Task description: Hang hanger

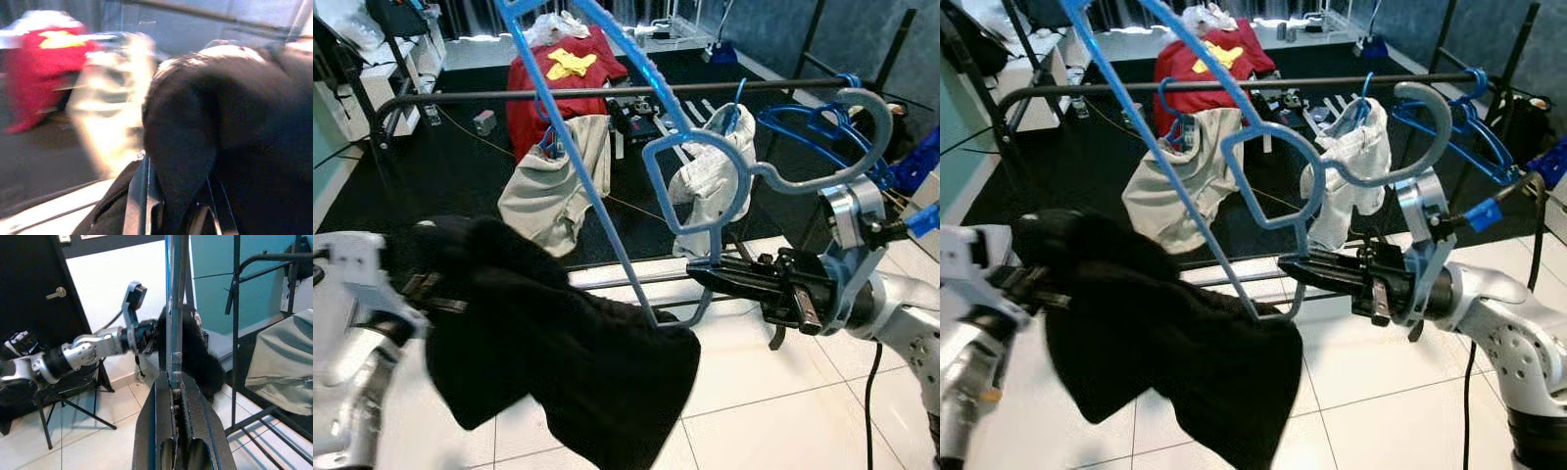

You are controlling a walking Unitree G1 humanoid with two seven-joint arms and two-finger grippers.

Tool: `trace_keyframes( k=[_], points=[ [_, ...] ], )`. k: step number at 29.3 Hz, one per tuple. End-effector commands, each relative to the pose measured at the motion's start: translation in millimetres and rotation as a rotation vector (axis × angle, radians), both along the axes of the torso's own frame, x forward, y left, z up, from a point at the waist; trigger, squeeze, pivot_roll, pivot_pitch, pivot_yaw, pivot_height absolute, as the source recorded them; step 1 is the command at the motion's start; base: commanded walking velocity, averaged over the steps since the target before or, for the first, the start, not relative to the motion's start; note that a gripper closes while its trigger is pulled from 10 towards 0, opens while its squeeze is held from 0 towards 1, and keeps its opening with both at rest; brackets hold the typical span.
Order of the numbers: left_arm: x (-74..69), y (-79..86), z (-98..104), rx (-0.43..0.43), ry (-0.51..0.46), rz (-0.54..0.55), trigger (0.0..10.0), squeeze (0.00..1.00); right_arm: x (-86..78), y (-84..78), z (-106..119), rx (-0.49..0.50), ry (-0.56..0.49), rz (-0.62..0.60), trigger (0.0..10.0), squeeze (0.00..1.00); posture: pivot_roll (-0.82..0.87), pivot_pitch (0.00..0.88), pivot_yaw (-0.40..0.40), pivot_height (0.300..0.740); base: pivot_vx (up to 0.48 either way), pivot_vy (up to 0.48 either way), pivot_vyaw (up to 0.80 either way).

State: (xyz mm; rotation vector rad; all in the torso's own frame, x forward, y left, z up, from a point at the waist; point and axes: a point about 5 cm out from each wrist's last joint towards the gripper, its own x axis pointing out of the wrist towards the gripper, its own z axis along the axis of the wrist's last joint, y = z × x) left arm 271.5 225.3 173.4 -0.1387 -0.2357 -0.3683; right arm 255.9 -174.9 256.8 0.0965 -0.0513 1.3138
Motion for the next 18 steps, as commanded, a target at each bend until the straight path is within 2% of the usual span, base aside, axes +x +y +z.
trace_keyframes(
  k=[1,2,3,4,5,6,7,8,11,13,15,16,17,18],
  points=[
    [-3.8,-7.5,3.2,-0.02,-0.016,-0.057,3.5,0.0,2.9,0.7,3.4,0.009,-0.029,-0.022,0.0,0.0,-0.08,0.059,0.038,0.74,0.0,0.0,0.0],
    [-5.3,-15.5,3.6,-0.034,-0.02,-0.099,3.5,0.0,5.2,1.6,3.1,0.019,-0.03,-0.036,0.0,0.0,-0.08,0.059,0.038,0.74,0.0,0.0,0.0],
    [-5.3,-15.5,3.6,-0.034,-0.02,-0.099,3.5,0.0,5.2,1.6,3.1,0.019,-0.03,-0.036,0.0,0.0,-0.08,0.059,0.038,0.74,0.0,0.0,0.0],
    [-22.6,-67.0,4.6,-0.05,-0.025,-0.395,3.6,0.0,16.8,12.8,-0.5,0.105,-0.032,-0.109,0.0,0.0,-0.09,0.058,0.04,0.74,0.0,0.0,0.0],
    [-32.4,-87.7,3.3,-0.05,-0.019,-0.517,3.9,0.0,23.3,18.1,-2.9,0.148,-0.029,-0.154,0.0,0.0,-0.08,0.057,0.04,0.74,0.0,0.0,0.0],
    [-32.4,-87.7,3.3,-0.05,-0.019,-0.517,3.9,0.0,23.3,18.1,-2.9,0.148,-0.029,-0.154,0.0,0.0,-0.08,0.057,0.04,0.74,0.0,0.0,0.0],
    [-39.0,-99.7,2.4,-0.051,-0.015,-0.589,3.9,0.0,27.4,21.5,-4.4,0.174,-0.026,-0.182,0.0,0.0,-0.08,0.057,0.04,0.74,0.0,0.0,0.0],
    [-41.0,-104.2,0.0,-0.047,-0.007,-0.61,4.0,0.0,32.0,23.3,-5.8,0.202,-0.02,-0.217,0.0,0.0,-0.08,0.057,0.04,0.74,0.0,0.0,0.0],
    [-40.7,-104.9,-2.3,-0.04,0.001,-0.607,4.1,0.0,36.1,24.0,-6.3,0.226,-0.021,-0.253,0.0,0.0,-0.08,0.057,0.04,0.74,0.0,0.0,0.0],
    [-37.1,-90.3,-5.7,-0.029,0.018,-0.551,4.1,0.0,52.0,17.4,-5.7,0.29,-0.034,-0.413,0.0,0.0,-0.08,0.054,0.041,0.74,0.0,0.0,0.0],
    [-37.1,-90.3,-5.7,-0.029,0.018,-0.551,4.1,0.0,52.0,17.4,-5.7,0.29,-0.034,-0.413,0.0,0.0,-0.08,0.054,0.041,0.74,0.0,0.0,0.0],
    [-38.1,-83.5,-3.9,-0.031,0.019,-0.544,4.0,0.0,57.2,13.4,-3.2,0.374,-0.009,-0.452,0.0,0.0,-0.07,0.056,0.041,0.74,0.0,0.0,0.0],
    [-40.1,-80.7,-0.9,-0.035,0.013,-0.55,3.9,0.0,57.7,15.9,-3.1,0.467,0.048,-0.427,0.0,0.0,-0.07,0.057,0.041,0.74,0.0,0.0,0.0],
    [-40.1,-80.7,-0.9,-0.035,0.013,-0.55,3.9,0.0,57.7,15.9,-3.1,0.467,0.048,-0.427,0.0,0.0,-0.07,0.057,0.041,0.74,0.0,0.0,0.0]
  ],
)
